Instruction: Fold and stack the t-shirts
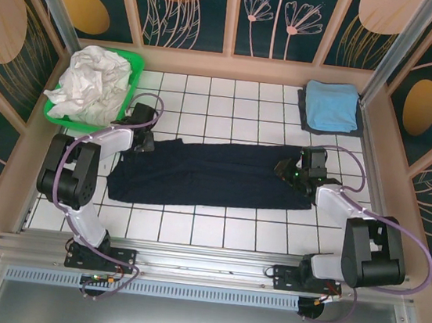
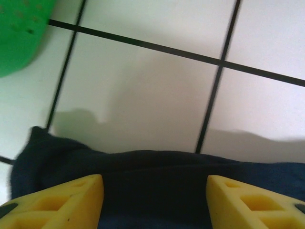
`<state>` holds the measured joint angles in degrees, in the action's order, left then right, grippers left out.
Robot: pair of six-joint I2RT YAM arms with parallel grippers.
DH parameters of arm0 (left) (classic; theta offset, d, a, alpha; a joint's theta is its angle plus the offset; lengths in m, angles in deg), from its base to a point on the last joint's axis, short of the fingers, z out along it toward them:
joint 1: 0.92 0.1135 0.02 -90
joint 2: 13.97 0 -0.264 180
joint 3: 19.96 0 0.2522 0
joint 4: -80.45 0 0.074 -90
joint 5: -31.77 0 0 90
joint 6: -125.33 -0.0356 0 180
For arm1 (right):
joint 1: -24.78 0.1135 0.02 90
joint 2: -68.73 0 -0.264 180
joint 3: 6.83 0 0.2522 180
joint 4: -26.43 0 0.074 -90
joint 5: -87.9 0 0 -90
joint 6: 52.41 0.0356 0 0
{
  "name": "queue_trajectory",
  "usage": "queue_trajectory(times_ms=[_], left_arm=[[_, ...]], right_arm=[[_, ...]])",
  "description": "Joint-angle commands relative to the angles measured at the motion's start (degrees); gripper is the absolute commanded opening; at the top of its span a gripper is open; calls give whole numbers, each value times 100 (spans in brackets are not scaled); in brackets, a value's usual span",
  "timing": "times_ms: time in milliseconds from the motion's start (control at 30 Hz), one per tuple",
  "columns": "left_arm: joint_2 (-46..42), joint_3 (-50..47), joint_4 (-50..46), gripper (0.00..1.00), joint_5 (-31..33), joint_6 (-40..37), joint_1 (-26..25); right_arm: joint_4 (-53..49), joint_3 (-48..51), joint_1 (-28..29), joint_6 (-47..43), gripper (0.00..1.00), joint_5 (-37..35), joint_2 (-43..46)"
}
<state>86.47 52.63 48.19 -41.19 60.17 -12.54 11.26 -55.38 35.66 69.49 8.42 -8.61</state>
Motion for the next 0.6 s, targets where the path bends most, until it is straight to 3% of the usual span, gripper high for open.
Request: queue_trajectory(times_ms=[0, 200, 300, 400, 567], left_arm=[[-93, -69, -251, 60, 628, 47, 25], [295, 144, -328, 58, 672, 66, 33], [362, 138, -205, 47, 569, 53, 28], [417, 162, -140, 28, 511, 63, 35], [349, 299, -244, 18, 548, 21, 28]], right_arm=[[92, -33, 32, -15, 35, -51, -68], [80, -20, 29, -8, 35, -42, -106], [62, -19, 34, -17, 35, -67, -101], [28, -50, 33, -36, 35, -87, -114], [37, -63, 31, -44, 35, -94, -100]])
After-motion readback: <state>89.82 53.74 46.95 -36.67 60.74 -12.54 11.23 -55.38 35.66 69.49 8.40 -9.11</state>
